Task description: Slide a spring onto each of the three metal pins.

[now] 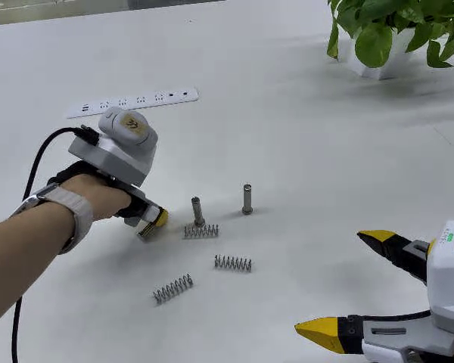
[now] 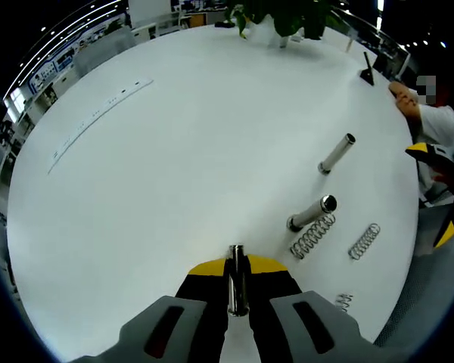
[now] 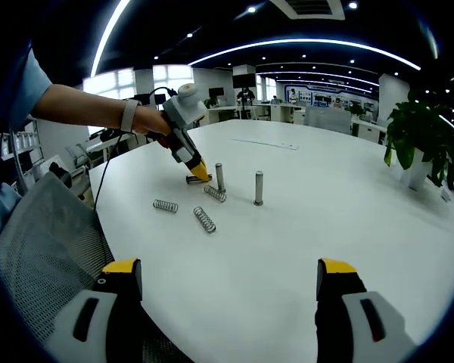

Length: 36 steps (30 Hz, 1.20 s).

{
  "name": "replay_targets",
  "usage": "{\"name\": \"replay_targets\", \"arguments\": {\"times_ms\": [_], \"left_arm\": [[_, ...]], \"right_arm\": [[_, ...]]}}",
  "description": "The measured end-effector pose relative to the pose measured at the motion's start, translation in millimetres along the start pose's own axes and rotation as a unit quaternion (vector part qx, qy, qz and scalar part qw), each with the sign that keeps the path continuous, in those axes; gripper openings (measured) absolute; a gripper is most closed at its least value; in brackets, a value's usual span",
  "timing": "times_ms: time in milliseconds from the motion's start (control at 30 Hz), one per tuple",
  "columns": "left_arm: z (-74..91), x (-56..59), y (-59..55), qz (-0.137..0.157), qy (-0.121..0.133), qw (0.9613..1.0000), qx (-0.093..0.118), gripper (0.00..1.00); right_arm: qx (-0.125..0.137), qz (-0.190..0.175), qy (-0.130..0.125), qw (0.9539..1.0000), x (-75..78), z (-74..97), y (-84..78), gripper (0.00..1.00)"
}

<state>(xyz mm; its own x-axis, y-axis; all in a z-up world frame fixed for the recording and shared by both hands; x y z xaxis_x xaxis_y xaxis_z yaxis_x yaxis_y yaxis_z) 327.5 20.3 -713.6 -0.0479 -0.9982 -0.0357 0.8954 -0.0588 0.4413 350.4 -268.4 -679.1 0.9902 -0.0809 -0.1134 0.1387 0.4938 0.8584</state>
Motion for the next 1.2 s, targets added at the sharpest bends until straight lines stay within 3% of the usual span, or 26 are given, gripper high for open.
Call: {"name": "replay_targets", "arguments": {"times_ms": [300,467,900,1200], "left_arm": [[21.3,5.9,-0.4,0.008,0.003,0.9989,0.046,0.08],[26.0,-0.8,0.9,0.011,0.009,0.9979,0.064,0.08],[42.0,-3.6,-0.5,0.019,0.02,0.996,0.086,0.08],[44.0,-1.5,-6.0,0.02,0.024,0.9959,0.085,0.08]], "right_arm": [[-0.003,0.0,0.004,1.0,-1.6,-2.0,-0.4,0.97],[-0.003,0.0,0.006,1.0,-1.9,-3.0,-0.4,0.97],[-0.006,0.002,0.011,0.9999,-4.9,-5.1,-0.5,0.97],[-0.007,0.002,0.015,0.9999,-5.4,-5.7,-1.3,0.97]]}}
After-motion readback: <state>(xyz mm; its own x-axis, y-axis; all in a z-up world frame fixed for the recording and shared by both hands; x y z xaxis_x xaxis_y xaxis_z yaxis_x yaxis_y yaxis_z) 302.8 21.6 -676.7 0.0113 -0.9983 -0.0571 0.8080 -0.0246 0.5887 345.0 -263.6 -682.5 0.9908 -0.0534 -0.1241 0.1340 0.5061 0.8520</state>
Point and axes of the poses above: the centre of the closed fingertips' face, and the gripper's own axes: z roughly backward along the fingers, x roughly to its right, y roughly out of its top, the point moved 4 cm from there along z, roughly backward along the fingers, and after that the axes turned 6 degrees about y, right-handed, at the moved point
